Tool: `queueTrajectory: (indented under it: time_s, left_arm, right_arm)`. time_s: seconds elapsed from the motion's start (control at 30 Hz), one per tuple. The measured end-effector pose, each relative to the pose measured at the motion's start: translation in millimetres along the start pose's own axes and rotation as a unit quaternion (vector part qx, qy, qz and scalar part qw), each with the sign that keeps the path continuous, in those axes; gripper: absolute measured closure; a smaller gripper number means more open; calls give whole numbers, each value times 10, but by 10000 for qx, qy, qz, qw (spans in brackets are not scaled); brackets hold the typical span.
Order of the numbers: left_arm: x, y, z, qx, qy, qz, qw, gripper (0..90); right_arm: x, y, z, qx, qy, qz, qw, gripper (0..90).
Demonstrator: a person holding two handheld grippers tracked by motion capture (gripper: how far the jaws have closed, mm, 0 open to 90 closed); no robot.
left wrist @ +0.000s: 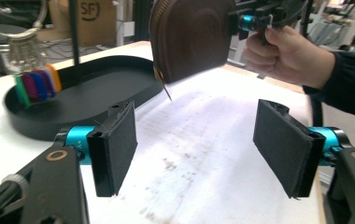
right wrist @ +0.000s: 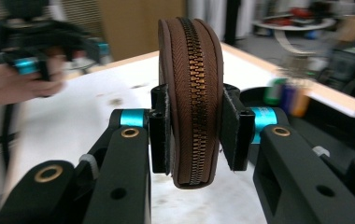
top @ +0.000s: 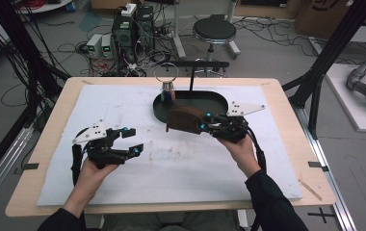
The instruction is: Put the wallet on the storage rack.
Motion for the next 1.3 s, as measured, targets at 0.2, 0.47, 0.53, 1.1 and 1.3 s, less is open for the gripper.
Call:
queueTrajectory:
  time_s: [0.2,0.47,0.53,1.1,1.3]
  left_arm:
    - [-87,-38,-60,36,265,-9,9996,273]
    - [-98,-76,-87,114,382,-157,9991,273]
    - [-95,-81,-86,159,421,-189,9988,273]
    - [-94,-99,-58,230,434,-227,9985,273]
    - [-97,-108,-59,214,426,-221,9986,273]
  right_arm:
    - [20,-13,190,117,-599,71,9981,686]
    - [204,-35,371,154,-1076,31,9941,685]
    - [264,-45,416,183,-1126,-63,9934,685]
    - [771,-230,782,575,-1615,76,9852,684]
    - [860,-357,896,700,-1782,-59,9815,684]
Point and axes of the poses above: each handheld gripper's, and its own axes: x roughly forward along the jaws, y roughly out of its top, z roughly to its right, the point moved 5 cm from there along x, roughly forward along the jaws, and after that the axes turned 4 degrees about x, right-handed, at the moved point
